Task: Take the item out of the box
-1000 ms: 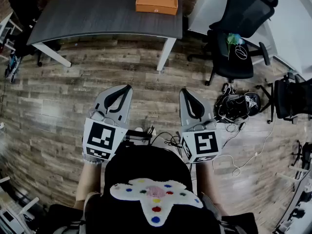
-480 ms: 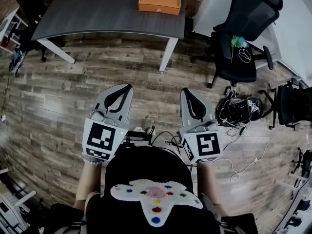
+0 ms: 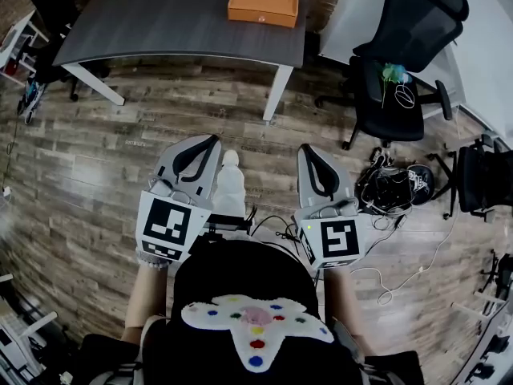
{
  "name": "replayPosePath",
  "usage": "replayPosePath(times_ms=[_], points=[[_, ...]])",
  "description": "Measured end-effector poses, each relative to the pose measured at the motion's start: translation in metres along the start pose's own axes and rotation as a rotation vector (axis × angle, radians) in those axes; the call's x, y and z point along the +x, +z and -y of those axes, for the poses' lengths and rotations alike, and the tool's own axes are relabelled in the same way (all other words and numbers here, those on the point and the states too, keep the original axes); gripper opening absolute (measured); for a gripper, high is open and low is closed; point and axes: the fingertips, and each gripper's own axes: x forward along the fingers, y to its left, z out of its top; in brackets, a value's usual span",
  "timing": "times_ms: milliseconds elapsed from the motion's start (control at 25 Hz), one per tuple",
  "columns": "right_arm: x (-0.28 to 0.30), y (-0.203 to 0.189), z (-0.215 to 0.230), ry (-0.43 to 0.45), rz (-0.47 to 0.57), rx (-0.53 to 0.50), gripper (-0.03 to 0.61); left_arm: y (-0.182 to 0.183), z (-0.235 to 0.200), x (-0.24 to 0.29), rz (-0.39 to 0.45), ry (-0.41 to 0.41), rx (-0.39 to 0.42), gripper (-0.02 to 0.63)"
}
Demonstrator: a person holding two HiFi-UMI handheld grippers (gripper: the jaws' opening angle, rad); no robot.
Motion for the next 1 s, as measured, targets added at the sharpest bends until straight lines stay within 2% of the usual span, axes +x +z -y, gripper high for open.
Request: replayPosePath(times_ms=[280, 520, 1000], points=[[0.051, 0.002, 0.028, -0.038, -0.006, -0.006, 0.009, 0.003, -0.042, 0.053, 0.006, -0.008, 0.011, 0.005], [0.126, 0.016, 0.056, -0.055, -0.018, 0.001, 0.009, 0.023, -0.098, 0.113, 0.006, -0.019, 0.019, 0.005], [0.271, 0.04, 0.106, -0.091, -0.058, 0.051, 0.009, 0.059, -0.204, 0.223, 0.027, -0.096, -0.002, 0.005]])
